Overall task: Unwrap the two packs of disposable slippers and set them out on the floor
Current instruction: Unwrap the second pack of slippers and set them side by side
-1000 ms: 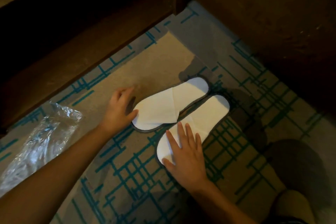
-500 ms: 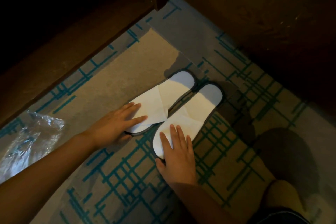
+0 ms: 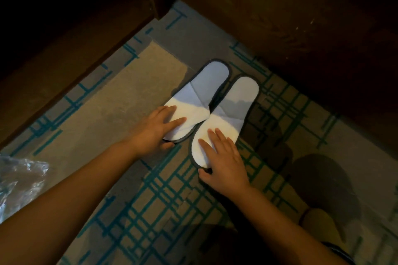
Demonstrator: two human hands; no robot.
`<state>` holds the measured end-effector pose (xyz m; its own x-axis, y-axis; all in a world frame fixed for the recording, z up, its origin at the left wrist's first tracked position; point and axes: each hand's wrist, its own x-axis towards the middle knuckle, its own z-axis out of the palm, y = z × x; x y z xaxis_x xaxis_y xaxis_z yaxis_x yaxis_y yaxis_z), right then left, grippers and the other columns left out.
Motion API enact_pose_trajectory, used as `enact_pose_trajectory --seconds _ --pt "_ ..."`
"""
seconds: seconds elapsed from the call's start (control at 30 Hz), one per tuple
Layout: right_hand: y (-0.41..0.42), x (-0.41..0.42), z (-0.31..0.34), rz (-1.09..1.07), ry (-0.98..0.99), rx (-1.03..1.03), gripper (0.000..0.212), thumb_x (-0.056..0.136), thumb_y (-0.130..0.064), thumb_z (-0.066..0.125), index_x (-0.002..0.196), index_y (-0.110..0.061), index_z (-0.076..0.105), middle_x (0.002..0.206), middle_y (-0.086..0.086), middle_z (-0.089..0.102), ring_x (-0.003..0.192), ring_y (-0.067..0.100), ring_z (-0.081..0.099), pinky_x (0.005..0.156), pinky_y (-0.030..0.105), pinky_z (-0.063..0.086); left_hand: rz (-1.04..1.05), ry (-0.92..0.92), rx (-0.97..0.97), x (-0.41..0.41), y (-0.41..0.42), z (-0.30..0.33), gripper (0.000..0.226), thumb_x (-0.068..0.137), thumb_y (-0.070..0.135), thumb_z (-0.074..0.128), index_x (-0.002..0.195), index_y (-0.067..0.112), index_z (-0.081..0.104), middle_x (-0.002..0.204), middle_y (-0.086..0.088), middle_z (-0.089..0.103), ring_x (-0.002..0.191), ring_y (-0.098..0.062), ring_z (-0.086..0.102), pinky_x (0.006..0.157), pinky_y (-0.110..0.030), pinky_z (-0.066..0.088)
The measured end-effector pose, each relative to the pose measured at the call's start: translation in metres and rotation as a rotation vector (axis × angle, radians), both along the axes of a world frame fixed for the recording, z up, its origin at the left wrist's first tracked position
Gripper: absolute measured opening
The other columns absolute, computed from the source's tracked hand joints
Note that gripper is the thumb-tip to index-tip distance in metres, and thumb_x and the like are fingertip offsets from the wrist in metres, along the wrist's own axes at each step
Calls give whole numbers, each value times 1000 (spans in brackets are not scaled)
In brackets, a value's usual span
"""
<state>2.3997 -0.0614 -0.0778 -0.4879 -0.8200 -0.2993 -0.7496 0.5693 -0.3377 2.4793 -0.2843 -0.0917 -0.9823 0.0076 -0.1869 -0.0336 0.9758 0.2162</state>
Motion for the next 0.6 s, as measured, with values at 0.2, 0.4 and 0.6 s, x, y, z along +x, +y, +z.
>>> enact_pose_trajectory --seconds 0.2,0.4,0.6 --pt "8 5 0 -38 102 -34 79 55 -49 80 124 -20 56 137 15 53 128 34 48 102 46 33 134 16 123 13 -6 1 88 64 32 79 139 23 33 147 -22 33 135 -42 32 103 -54 36" --pt "3 8 -9 -91 173 -9 74 47 -43 87 114 -20 65 127 13 62 117 31 59 93 45 48 116 3 119 13 -10 -4 74 61 14 83 127 12 50 136 -27 47 124 -46 45 97 -51 40" --pt "-4 -3 -11 -125 177 -57 71 50 -39 86 115 -17 65 128 16 61 119 34 57 95 47 46 129 1 127 -1 -12 -4 64 64 15 77 123 4 56 133 -31 48 121 -49 46 97 -53 38"
